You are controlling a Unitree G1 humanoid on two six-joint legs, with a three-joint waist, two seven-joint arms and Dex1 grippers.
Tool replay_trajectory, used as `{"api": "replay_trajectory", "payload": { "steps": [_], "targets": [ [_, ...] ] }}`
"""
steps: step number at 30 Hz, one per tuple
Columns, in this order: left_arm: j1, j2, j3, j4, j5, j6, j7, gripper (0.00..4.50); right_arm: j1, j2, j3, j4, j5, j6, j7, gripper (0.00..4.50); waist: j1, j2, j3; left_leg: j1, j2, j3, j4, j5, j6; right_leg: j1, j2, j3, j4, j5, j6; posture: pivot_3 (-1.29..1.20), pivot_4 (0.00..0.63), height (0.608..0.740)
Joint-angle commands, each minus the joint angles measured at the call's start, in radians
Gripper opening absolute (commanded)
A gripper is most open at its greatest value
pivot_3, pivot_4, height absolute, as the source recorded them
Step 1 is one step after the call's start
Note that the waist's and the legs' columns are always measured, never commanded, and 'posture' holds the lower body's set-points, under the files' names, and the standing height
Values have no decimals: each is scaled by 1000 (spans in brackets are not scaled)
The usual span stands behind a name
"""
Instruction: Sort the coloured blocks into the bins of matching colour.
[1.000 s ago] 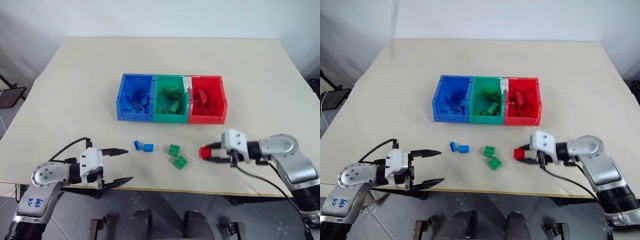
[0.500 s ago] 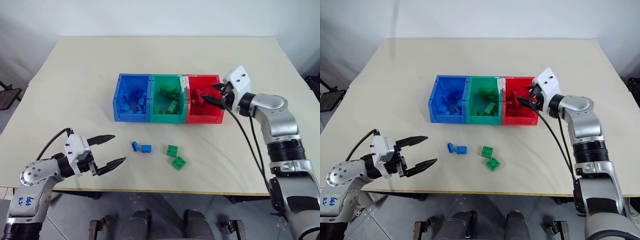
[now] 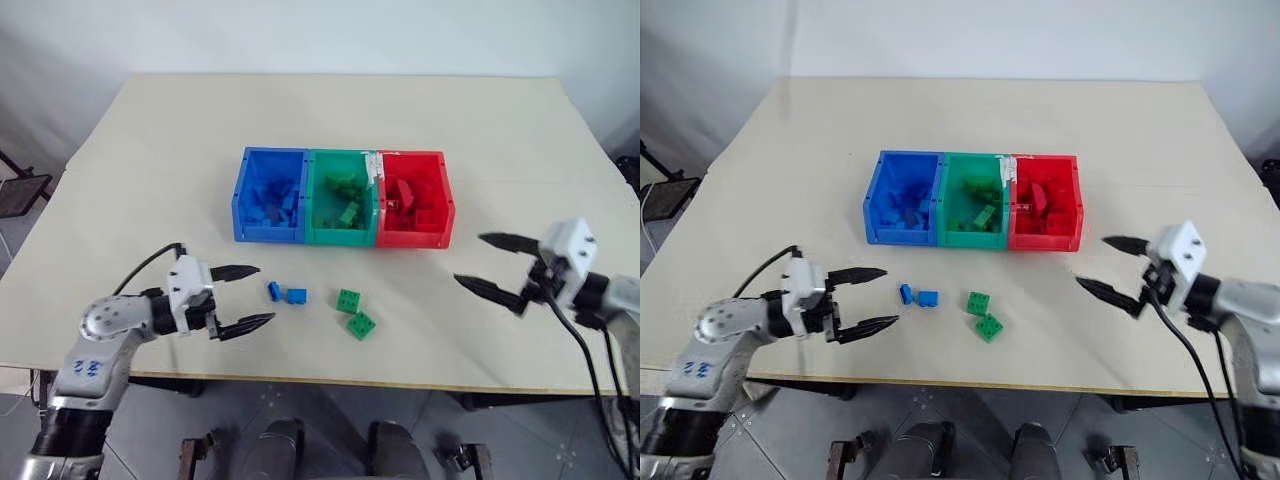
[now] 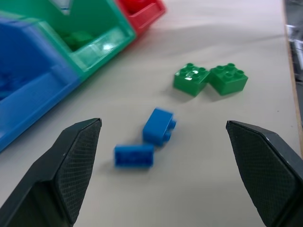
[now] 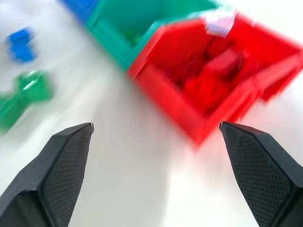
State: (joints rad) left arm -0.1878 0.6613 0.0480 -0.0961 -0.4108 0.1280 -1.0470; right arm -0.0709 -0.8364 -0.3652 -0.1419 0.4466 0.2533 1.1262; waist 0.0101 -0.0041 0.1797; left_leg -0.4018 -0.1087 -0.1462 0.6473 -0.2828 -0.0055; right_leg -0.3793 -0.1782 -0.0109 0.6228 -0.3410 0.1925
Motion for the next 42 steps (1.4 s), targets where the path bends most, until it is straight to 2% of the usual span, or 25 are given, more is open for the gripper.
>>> {"api": "replay_trajectory", "payload": {
  "steps": [1,3,7,12,16,21,31,34,41,42],
  "targets": [
    [-52,-17,-45,36,29,-66,-54,4500,147,-48,-86,-31,-17,-100,87,4462,0,0,0,1,0,0,0,0,0,0,0,0,-1,0,0,0,150,740],
    [-85,-33,-69,63,42,-106,-77,4500,207,-47,-113,-19,-18,-134,97,4462,2,0,0,1,0,3,0,0,0,1,1,0,-1,0,0,0,150,740],
    [-101,-20,-68,78,24,-90,-117,4500,173,-15,-23,-157,49,0,13,4462,-19,0,0,3,0,4,0,0,0,1,0,2,-1,0,0,0,150,740],
    [-56,19,-14,89,27,-111,-118,4500,130,5,155,-332,69,254,-138,4462,-18,0,0,6,3,4,0,-1,-1,2,2,3,0,0,-1,0,150,740],
    [4,48,26,57,17,-107,-107,4500,90,44,321,-436,42,362,-231,4462,-9,0,0,5,4,3,0,-1,0,2,1,3,-1,0,0,0,150,740],
    [89,82,79,-8,-2,-82,-93,4500,8,134,483,-417,-59,422,-374,4462,-6,-1,0,5,3,2,0,-1,0,2,0,3,-1,0,0,0,150,740],
    [141,116,118,-87,-25,-27,-92,4500,-82,225,611,-368,-156,493,-493,4462,-12,-2,0,6,3,1,0,-1,-1,2,1,3,0,0,-1,0,150,740],
    [125,119,115,-77,-26,-24,-99,4500,-110,265,629,-380,-157,541,-527,3867,-16,-2,0,7,3,2,-1,-1,-1,2,2,4,0,0,-1,0,150,740],
    [92,105,94,-57,-18,-30,-106,4500,-108,244,617,-399,-165,575,-525,1549,-13,-2,0,8,4,2,-2,-2,-3,2,4,5,1,-1,-3,0,150,740],
    [89,103,93,-54,-18,-33,-107,4500,-108,236,605,-400,-161,573,-518,1444,-12,-2,0,8,4,2,-3,-2,-3,2,4,5,1,-1,-3,0,150,740]
  ]
}}
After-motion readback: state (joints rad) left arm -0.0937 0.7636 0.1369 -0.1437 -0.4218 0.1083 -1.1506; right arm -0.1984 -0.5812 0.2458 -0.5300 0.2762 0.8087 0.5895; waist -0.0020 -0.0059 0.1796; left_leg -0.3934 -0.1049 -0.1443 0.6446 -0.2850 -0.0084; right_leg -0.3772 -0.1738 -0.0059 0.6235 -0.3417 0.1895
